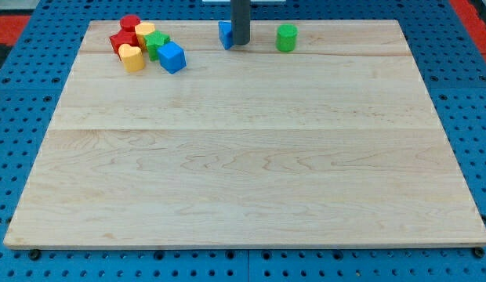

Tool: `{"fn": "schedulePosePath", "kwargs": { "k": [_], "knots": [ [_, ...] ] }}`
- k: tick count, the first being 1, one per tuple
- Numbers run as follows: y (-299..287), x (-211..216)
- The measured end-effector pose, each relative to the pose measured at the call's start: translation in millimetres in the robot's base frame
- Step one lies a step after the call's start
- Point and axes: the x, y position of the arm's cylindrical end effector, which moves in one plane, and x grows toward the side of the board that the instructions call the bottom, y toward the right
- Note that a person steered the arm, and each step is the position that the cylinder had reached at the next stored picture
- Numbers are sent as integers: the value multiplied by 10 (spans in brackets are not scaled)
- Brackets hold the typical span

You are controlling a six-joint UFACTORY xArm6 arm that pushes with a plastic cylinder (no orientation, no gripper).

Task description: Move the blue cube and blue triangle into the group of blocks

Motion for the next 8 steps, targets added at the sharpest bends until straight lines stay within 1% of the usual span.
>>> {"fn": "schedulePosePath", "kwargs": {
  "k": [1,2,3,4,5,6,7,8],
  "knots": [
    [214,-379],
    [-137,-312],
    [-345,-176],
    [-173,-176],
    [-119,-102],
    [-329,79],
    [-231,208],
    [-360,208]
  ]
}}
